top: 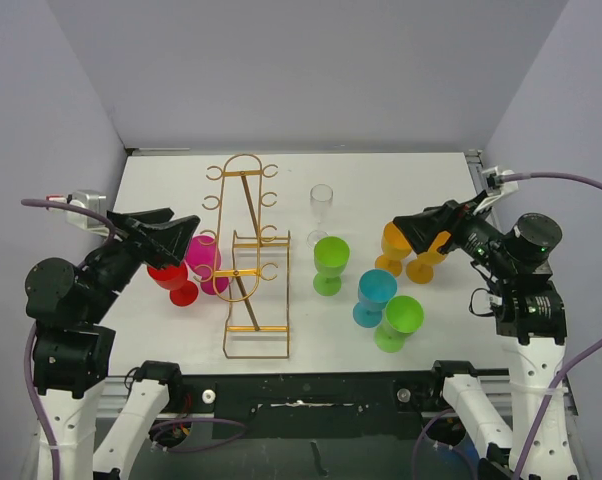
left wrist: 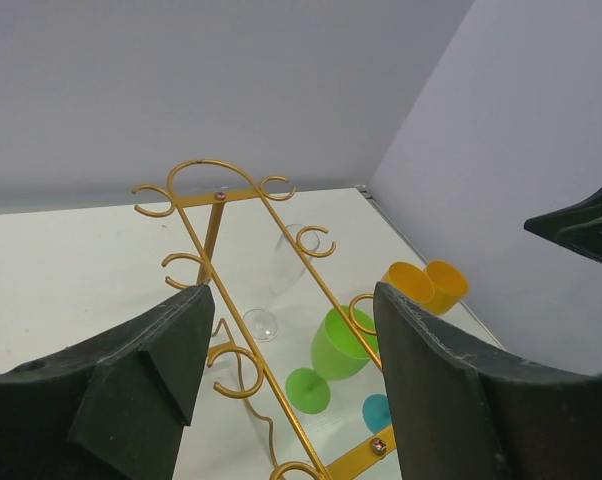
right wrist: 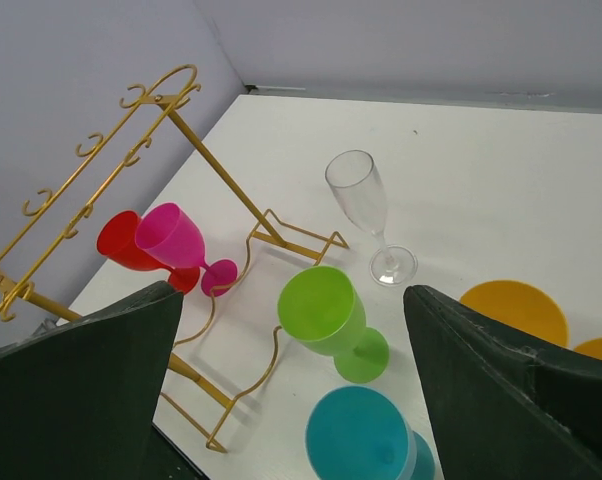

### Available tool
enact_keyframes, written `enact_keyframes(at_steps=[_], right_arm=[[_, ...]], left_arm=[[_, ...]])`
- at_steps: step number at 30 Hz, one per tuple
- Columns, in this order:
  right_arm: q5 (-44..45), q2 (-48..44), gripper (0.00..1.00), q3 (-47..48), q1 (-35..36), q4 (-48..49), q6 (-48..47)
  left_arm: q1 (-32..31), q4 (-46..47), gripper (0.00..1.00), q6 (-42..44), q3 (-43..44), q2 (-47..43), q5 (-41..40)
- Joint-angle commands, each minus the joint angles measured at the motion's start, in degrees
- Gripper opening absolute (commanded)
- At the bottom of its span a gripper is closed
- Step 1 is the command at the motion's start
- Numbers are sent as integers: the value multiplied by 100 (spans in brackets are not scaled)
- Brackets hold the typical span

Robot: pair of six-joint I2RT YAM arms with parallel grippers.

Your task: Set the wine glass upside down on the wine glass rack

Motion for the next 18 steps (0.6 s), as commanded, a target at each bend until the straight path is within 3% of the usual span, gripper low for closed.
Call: enact_keyframes(at_steps=[1, 9, 12, 18], right_arm=[[-264, 0, 98, -86, 94, 387, 69], [-677, -98, 100, -386, 367, 707, -14], [-664, -61, 94, -458, 677, 550, -199], [900, 182, 84, -358, 1753, -152, -595]], left_arm=[[41, 198, 63, 62, 294, 88, -58], [43, 189, 63, 68, 356, 119, -58], [41, 179, 63, 53, 411, 137, -75], [41, 135, 63, -96, 553, 300, -81]])
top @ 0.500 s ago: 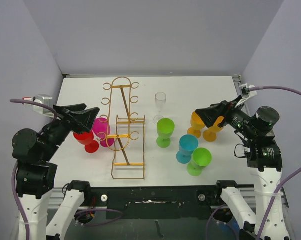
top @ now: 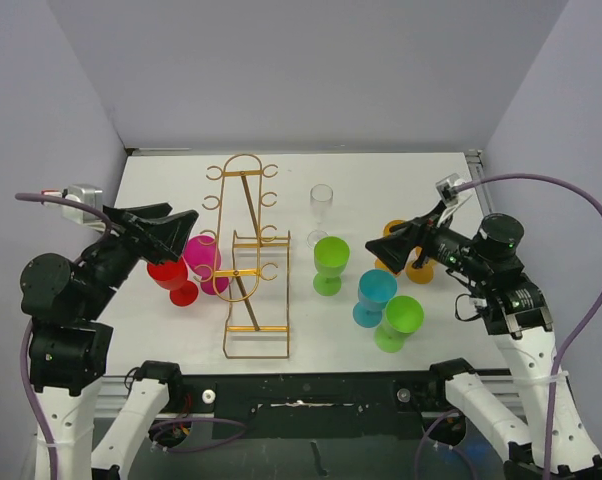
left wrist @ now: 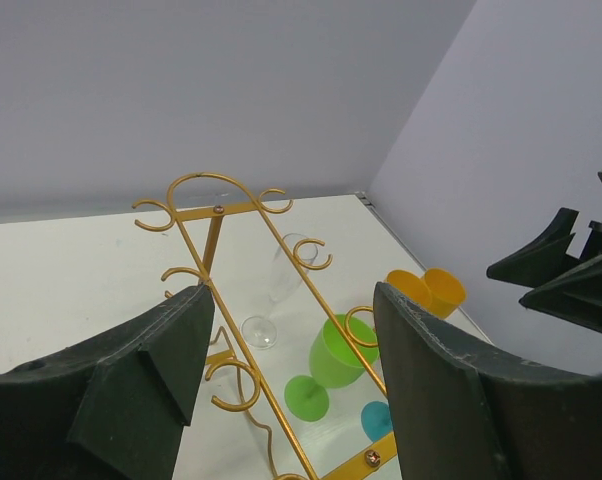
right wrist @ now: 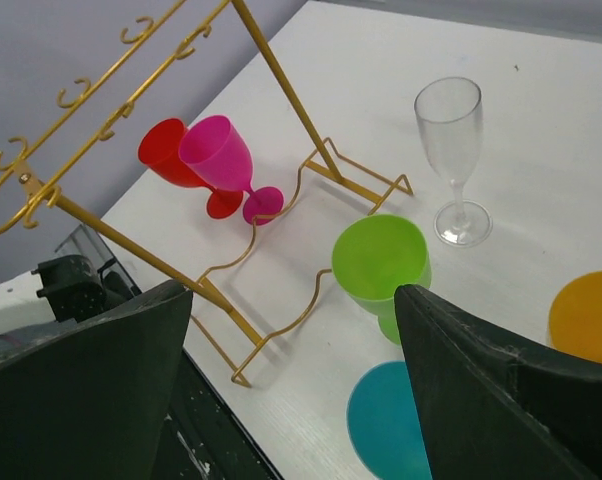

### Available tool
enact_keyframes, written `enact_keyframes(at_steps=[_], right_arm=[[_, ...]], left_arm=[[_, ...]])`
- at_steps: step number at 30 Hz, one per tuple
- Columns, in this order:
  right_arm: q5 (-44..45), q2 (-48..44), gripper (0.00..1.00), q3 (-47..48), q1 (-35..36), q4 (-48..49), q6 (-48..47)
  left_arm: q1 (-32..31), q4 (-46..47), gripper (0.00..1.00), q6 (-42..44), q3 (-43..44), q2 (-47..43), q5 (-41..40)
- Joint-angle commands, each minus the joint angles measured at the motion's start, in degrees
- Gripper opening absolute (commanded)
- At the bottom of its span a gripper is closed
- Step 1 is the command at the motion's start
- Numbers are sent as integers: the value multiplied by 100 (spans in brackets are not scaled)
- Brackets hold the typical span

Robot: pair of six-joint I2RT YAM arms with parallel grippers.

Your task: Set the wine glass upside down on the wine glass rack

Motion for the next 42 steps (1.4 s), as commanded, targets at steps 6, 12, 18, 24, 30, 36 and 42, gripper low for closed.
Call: enact_keyframes(at_steps=[6, 12, 18, 24, 30, 36, 42], right_arm=[[3611, 1004, 73, 591, 2033, -657, -91], [5015, 2283, 61, 1460, 2579, -816, 281], [5620, 3382, 50, 2278, 2597, -620, 461], [6125, 4331, 46, 3163, 2585, -749, 506], [6151, 4851, 43, 3483, 2506, -880, 487], [5703, 5222, 42, 3658, 2399, -869, 427], [5640, 5478, 38, 3678, 2353, -952, 419]], left_arm=[[41, 14, 63, -206, 442, 355, -13], [41, -178, 62, -198, 504, 426, -49], [41, -306, 60, -168, 480, 377, -67], [42, -409, 60, -149, 506, 348, -34], [41, -470, 60, -121, 531, 330, 69], [41, -489, 60, -114, 542, 338, 138], [41, -525, 60, -97, 585, 329, 170]])
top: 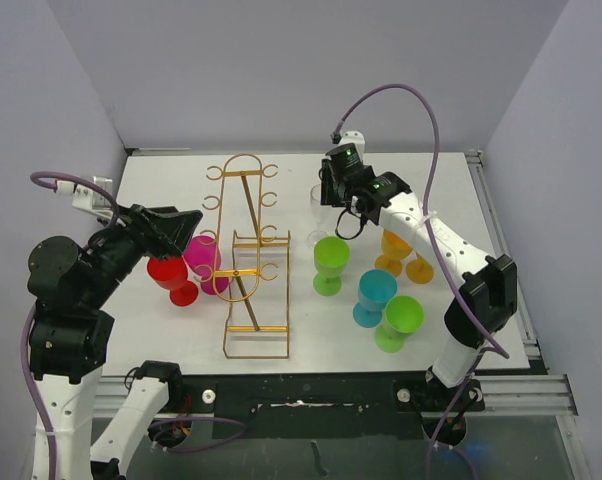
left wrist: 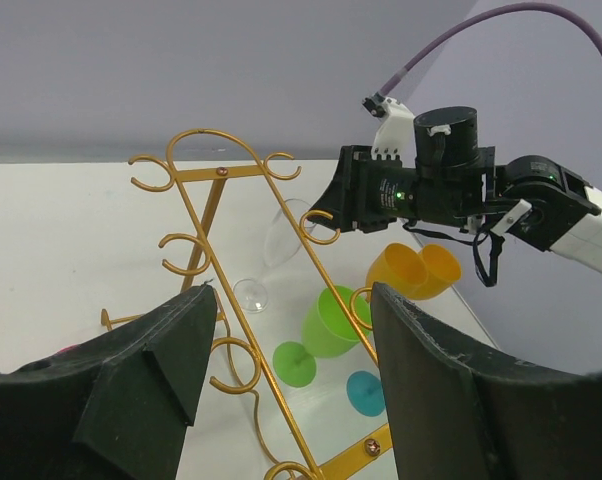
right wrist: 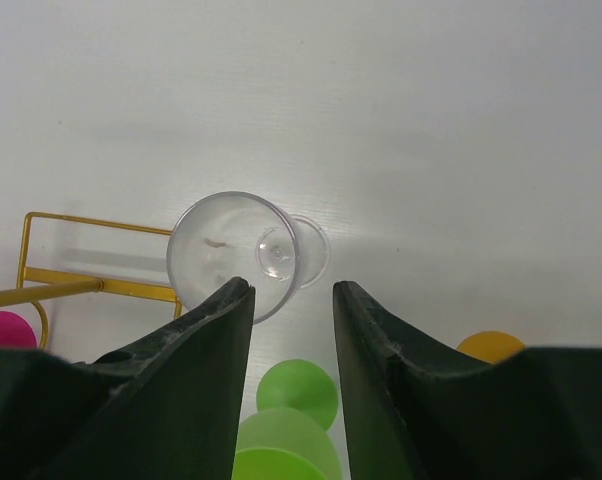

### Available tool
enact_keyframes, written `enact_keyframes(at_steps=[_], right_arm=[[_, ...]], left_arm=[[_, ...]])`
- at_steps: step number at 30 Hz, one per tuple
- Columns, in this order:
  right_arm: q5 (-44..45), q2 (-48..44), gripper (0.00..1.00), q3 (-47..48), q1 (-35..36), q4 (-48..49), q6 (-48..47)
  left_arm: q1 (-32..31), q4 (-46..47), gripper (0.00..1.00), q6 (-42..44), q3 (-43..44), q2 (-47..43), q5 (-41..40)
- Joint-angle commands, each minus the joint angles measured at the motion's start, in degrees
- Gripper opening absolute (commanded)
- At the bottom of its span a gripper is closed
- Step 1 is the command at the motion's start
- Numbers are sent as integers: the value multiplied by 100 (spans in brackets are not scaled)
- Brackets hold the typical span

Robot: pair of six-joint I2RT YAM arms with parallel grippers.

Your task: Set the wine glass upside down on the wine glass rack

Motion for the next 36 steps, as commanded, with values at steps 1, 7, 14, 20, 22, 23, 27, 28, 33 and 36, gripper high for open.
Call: enact_keyframes(at_steps=[1, 7, 14, 20, 22, 23, 27, 28, 33, 36], right_arm=[[-16, 28, 37, 217, -76, 87, -28], [-103, 89, 29, 203, -155, 105, -55], [-251, 210, 24, 254, -250, 109, -30], [-235, 417, 19, 488, -246, -34, -41], [-98, 513, 11, 662, -231, -157, -43], [89, 508, 9, 719, -199, -198, -39], [557, 263, 0, 534, -123, 143, -65], [659, 202, 0, 491, -121, 195, -70], [1018, -270, 0, 218, -127, 688, -172], [1125, -686, 0, -57, -123, 1047, -223]], left_arm=[[41, 44, 60, 54, 321, -31, 136], [41, -1, 60, 54, 391, 8, 184], [41, -81, 60, 87, 532, 26, 193], [41, -188, 60, 176, 631, 20, 188], [41, -227, 60, 245, 685, 26, 304], [42, -229, 60, 304, 712, 25, 385], [42, -310, 60, 436, 933, 110, 697], [46, -331, 60, 450, 992, 140, 703], [41, -155, 60, 331, 1102, 212, 846], [41, 75, 60, 97, 1121, 299, 940]])
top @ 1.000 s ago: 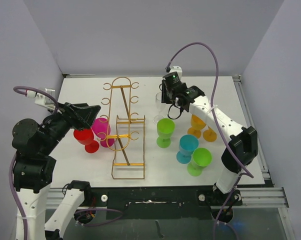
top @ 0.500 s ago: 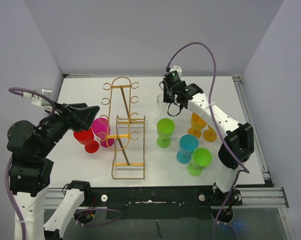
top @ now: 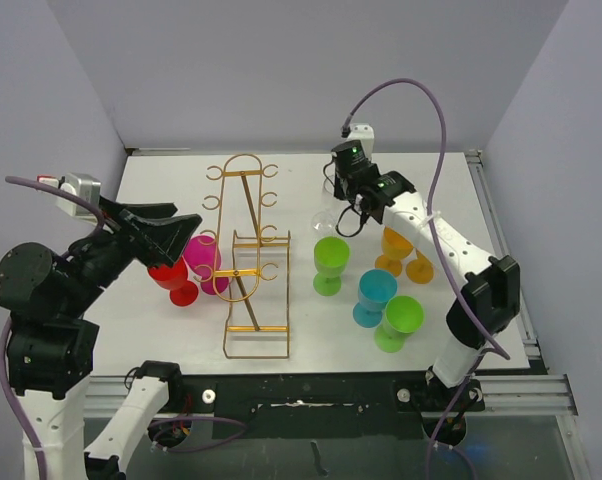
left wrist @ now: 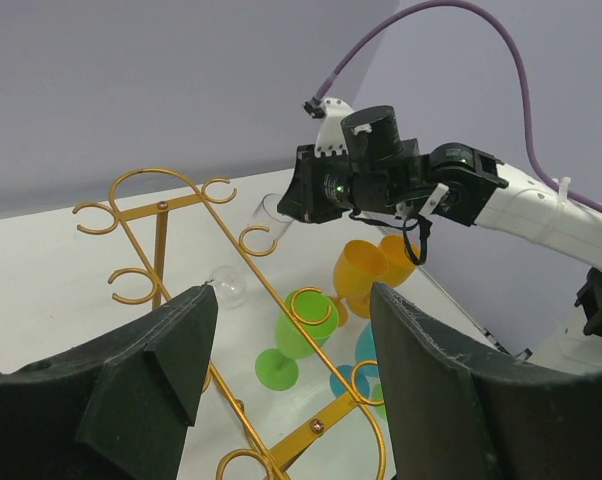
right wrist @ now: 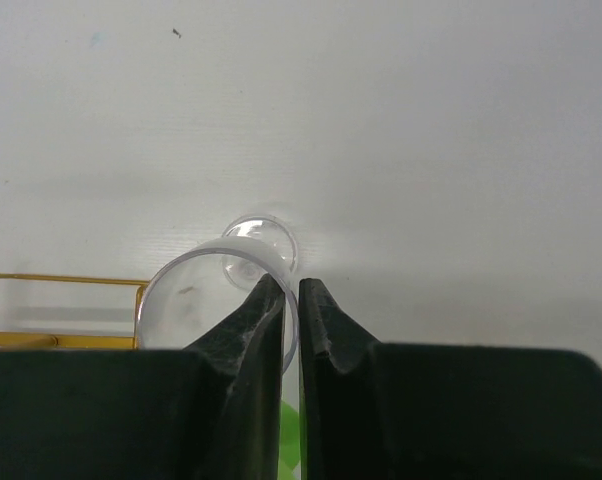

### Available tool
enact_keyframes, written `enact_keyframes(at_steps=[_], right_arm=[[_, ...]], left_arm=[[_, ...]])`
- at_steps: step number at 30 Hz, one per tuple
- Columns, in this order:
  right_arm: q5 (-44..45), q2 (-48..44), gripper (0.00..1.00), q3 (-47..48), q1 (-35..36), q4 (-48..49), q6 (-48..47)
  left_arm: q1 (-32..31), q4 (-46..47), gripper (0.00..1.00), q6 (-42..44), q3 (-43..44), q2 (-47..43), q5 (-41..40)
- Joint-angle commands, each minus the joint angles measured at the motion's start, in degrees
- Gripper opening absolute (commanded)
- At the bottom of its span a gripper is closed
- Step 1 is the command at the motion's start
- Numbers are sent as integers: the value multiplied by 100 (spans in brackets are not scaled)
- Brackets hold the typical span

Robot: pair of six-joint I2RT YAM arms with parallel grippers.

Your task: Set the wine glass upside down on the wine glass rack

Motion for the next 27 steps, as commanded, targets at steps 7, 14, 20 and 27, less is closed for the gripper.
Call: enact_keyframes(at_steps=[7, 14, 20, 27], right_arm=[[329, -2332, 0, -1164, 37, 2169, -97], [3, -3524, 0, -1831, 55, 3166, -98], [-530, -4298, 0, -2310, 71, 4162, 13], [-953, -4607, 0, -2638, 77, 5411, 342]], left_arm=[[41, 1329, 60, -1136, 224, 633, 684], [44, 2920, 61, -2524, 87, 1259, 1247], [-52, 4646, 61, -3916, -29, 1775, 1313], [-1575, 4449, 59, -4041, 175, 2308, -289]])
